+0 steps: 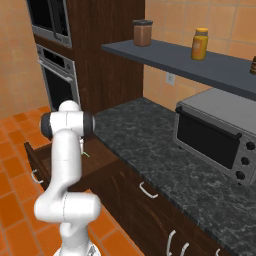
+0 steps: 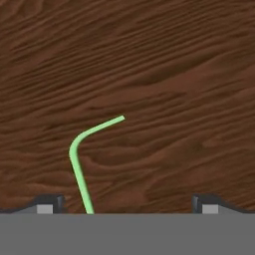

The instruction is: Take a straw from the drawer in front and place it inside the glass cup on the dining counter.

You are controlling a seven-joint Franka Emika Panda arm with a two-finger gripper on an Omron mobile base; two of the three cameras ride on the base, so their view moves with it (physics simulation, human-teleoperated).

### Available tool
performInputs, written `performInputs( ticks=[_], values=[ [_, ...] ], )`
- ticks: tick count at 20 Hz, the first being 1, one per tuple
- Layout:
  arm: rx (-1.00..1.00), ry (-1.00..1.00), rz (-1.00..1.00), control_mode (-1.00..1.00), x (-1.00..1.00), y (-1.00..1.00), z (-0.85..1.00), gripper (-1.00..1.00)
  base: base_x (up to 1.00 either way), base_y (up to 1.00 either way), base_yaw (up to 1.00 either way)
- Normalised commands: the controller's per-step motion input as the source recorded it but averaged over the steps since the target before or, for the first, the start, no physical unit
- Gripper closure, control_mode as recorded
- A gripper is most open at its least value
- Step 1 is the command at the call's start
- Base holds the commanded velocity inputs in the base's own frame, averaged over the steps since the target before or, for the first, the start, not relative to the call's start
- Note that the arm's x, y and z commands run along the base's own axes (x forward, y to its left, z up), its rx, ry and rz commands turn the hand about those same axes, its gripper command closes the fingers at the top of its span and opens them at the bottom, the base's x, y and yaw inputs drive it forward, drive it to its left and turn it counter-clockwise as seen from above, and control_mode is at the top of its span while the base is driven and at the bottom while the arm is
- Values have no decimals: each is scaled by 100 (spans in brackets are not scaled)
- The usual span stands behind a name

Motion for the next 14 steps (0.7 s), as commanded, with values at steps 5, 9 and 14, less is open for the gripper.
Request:
performInputs(
  ticks=[5,9,14],
  values=[
    [-2,0,-1,-100,30,11,-41,-100,0,0,0],
    [0,0,0,-100,35,0,-49,-100,0,0,0],
    [0,0,0,-100,17,0,-57,-100,0,0,0]
  ],
)
